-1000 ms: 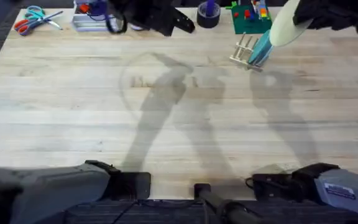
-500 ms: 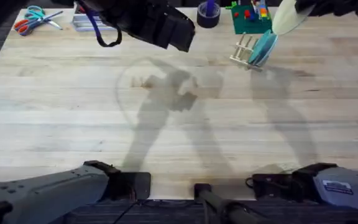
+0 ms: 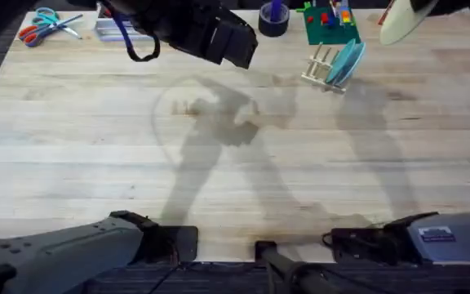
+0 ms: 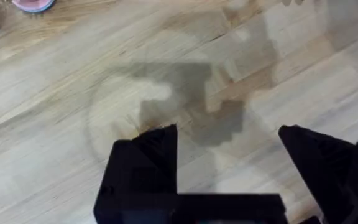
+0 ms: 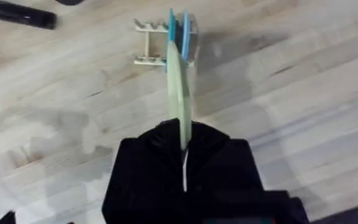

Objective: Pick up the plates from the table one by one and place each into a slot on the dish rack.

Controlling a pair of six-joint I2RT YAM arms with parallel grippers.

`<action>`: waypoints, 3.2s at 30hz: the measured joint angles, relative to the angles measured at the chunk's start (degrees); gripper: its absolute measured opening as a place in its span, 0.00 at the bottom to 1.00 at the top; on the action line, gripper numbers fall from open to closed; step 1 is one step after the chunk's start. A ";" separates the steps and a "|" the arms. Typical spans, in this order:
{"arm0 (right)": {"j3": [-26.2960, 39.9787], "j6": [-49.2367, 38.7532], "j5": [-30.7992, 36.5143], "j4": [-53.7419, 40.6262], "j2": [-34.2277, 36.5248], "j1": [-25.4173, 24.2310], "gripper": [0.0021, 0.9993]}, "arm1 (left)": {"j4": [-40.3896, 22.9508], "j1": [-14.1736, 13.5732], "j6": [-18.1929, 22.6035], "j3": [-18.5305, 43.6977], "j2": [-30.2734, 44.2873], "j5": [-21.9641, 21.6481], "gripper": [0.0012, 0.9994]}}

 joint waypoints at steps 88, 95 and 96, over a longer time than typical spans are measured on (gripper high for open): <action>7.08 2.11 -1.75 7.32 26.71 -2.03 0.03 | 0.66 0.00 0.00 0.00 0.01 0.00 1.00; 7.07 2.11 -1.77 8.30 29.04 -2.03 0.03 | 0.66 0.00 0.00 0.00 0.00 0.00 1.00; 7.10 2.11 -1.78 8.47 29.35 -2.03 0.03 | 0.66 0.00 0.00 0.00 0.00 0.00 1.00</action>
